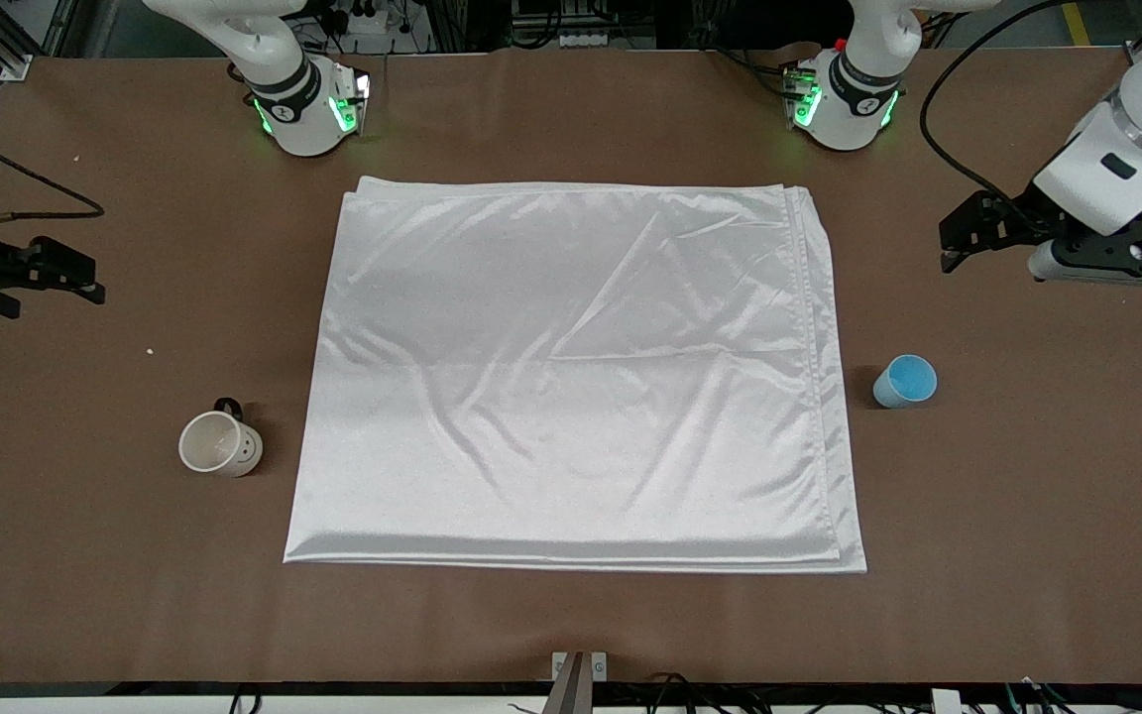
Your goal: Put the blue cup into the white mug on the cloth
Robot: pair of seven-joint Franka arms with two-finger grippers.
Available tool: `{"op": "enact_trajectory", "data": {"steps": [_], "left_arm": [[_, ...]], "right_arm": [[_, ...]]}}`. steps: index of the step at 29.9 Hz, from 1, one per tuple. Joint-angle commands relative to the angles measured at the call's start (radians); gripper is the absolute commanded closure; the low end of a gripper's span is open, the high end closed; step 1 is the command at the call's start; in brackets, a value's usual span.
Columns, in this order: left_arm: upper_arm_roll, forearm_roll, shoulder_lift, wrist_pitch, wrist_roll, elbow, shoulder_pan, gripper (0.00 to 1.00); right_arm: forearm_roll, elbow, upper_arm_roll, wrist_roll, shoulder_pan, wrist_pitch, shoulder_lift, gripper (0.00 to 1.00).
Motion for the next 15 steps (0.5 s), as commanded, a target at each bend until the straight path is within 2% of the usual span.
{"op": "enact_trajectory", "data": {"steps": [1, 15], "left_arm": [[0.004, -0.028, -0.009, 0.002, -0.023, 0.002, 0.020, 0.00], [0.002, -0.016, -0.012, -0.003, -0.028, -0.009, 0.027, 0.00]], "right_arm": [[0.003, -0.036, 0.003, 0.013, -0.005, 0.014, -0.035, 0.00], [0.003, -0.036, 0.003, 0.013, -0.008, 0.010, -0.033, 0.00]]}}
